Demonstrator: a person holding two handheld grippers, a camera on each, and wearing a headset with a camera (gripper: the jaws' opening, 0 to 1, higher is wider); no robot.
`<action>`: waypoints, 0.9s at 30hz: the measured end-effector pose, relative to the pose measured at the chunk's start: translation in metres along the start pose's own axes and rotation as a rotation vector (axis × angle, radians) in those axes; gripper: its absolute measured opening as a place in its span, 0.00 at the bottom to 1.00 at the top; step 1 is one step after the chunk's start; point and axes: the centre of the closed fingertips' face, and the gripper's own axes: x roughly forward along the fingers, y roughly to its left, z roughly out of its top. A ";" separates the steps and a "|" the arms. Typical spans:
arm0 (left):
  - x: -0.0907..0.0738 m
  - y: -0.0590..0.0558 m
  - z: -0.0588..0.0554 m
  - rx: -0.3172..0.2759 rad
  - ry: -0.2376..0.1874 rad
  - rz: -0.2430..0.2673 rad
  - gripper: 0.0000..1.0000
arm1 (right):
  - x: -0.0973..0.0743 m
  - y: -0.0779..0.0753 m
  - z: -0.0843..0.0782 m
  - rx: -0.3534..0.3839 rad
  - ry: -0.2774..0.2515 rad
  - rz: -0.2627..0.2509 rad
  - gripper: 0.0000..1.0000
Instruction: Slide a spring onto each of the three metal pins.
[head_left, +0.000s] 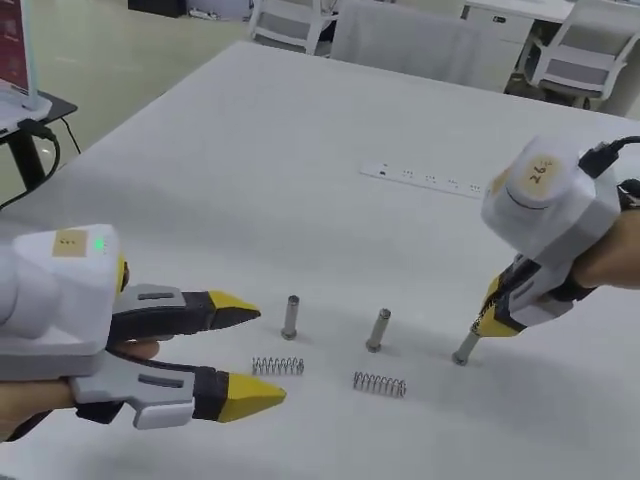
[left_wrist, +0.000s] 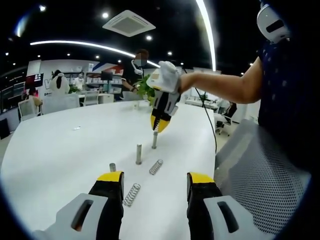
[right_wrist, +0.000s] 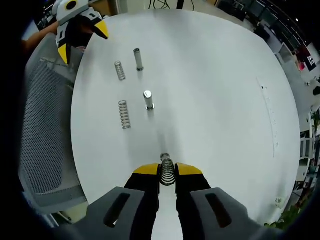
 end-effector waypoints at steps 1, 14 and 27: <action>0.000 0.000 0.000 0.000 0.000 -0.001 0.45 | 0.001 0.000 0.000 -0.001 0.002 0.001 0.09; 0.000 0.000 0.000 0.001 0.001 -0.004 0.45 | 0.029 0.005 -0.005 0.017 0.045 0.036 0.09; 0.000 0.000 0.001 0.002 -0.002 -0.005 0.44 | 0.044 0.009 -0.010 0.015 0.065 0.047 0.09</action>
